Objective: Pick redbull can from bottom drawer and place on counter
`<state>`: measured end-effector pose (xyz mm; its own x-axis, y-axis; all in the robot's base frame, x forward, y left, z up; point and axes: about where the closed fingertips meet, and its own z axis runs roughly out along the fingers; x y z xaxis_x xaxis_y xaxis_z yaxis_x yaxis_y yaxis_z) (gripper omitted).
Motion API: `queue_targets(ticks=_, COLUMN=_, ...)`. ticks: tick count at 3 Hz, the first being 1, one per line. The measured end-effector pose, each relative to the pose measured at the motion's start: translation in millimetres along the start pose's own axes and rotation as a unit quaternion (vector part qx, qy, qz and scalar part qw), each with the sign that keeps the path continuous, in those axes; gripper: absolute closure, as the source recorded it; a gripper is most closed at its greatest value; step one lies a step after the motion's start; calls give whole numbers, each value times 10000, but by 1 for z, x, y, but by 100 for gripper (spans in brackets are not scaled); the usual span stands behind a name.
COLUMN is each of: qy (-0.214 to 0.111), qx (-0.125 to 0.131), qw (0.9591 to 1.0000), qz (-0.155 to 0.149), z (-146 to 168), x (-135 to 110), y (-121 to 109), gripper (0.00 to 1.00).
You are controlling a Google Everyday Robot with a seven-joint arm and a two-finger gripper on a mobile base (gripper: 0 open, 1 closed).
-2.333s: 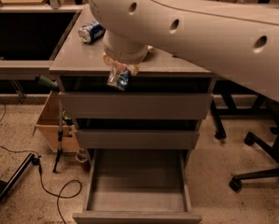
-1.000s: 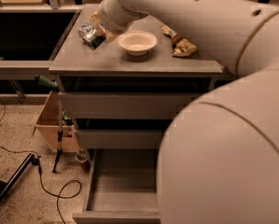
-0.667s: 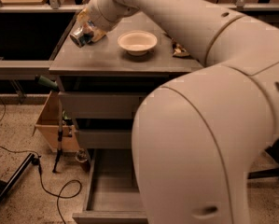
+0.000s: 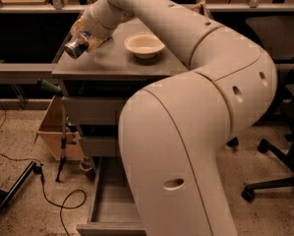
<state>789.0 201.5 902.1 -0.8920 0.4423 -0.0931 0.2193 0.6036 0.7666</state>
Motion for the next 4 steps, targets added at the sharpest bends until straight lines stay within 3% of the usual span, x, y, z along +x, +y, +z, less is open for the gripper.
queue_targets(ticks=2, qy=187, qx=262, qw=9989, qz=343, z=9, x=-5, y=-31, gripper=6)
queue_targets(ticks=3, qy=109, qx=397, qw=9987, qz=288, z=3, x=-5, y=-31, gripper=0)
queue_targets(ticks=4, qy=109, qx=397, qw=9987, qz=287, z=3, x=-5, y=-31, gripper=0)
